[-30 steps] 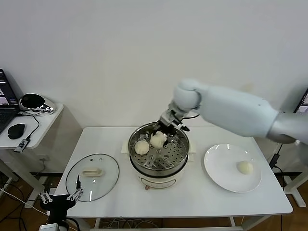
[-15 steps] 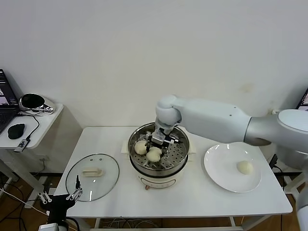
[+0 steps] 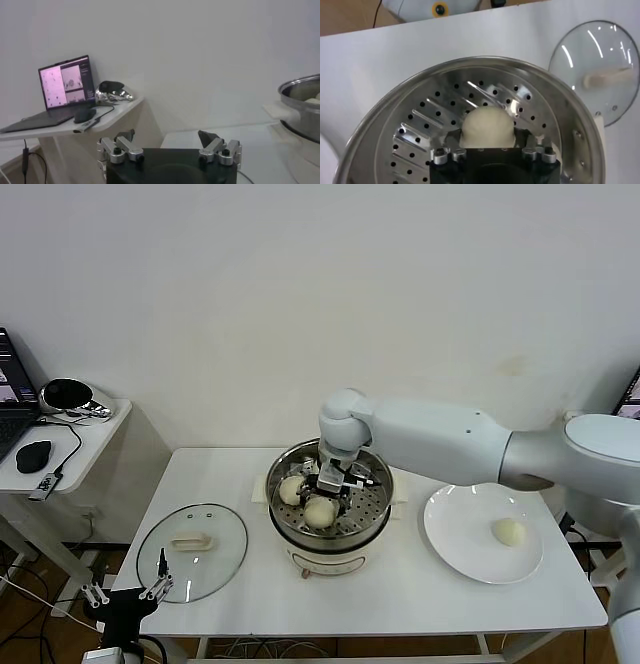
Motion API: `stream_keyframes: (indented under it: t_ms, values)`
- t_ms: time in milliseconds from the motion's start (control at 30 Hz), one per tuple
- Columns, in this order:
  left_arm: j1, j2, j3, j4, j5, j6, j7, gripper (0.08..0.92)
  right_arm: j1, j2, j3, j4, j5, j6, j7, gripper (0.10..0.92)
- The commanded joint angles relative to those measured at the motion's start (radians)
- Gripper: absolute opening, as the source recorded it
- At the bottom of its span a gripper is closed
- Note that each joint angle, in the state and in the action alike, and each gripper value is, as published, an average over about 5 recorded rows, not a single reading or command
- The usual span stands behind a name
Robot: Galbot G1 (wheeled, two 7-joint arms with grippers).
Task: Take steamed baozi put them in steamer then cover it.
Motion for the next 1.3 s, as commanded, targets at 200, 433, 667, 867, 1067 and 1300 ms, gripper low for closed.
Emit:
stream_keyframes:
  t_ms: [200,433,667,867,1067,1300]
  values:
    - [-0.002,0.014,0.0,-0.015,0.0,0.002,0.001,0.823,0.148,-0.259,0.041,0.163,0.141,-0.425,-0.018,0.822]
    - [-0.013,0.03,0.013,-0.015,0.0,0.002,0.002,0.823,0.132,-0.528,0.087,0.276,0.163,-0.666,0.028,0.823]
    - [-0.027,0.043,0.041,-0.007,0.004,0.002,0.003,0.823,-0.028,-0.753,0.185,0.268,0.06,-0.686,0.042,0.823]
    - [-0.019,0.061,0.043,-0.003,0.003,0.002,0.003,0.823,-0.317,-0.82,0.449,0.14,-0.056,-0.621,0.04,0.823]
    - [-0.007,0.061,0.041,-0.003,0.007,0.002,0.003,0.823,-0.564,-0.813,0.66,0.017,-0.18,-0.543,0.03,0.823]
    - [0.005,0.059,0.038,0.0,0.016,0.003,0.004,0.823,-0.721,-0.764,0.78,-0.07,-0.26,-0.513,0.037,0.823]
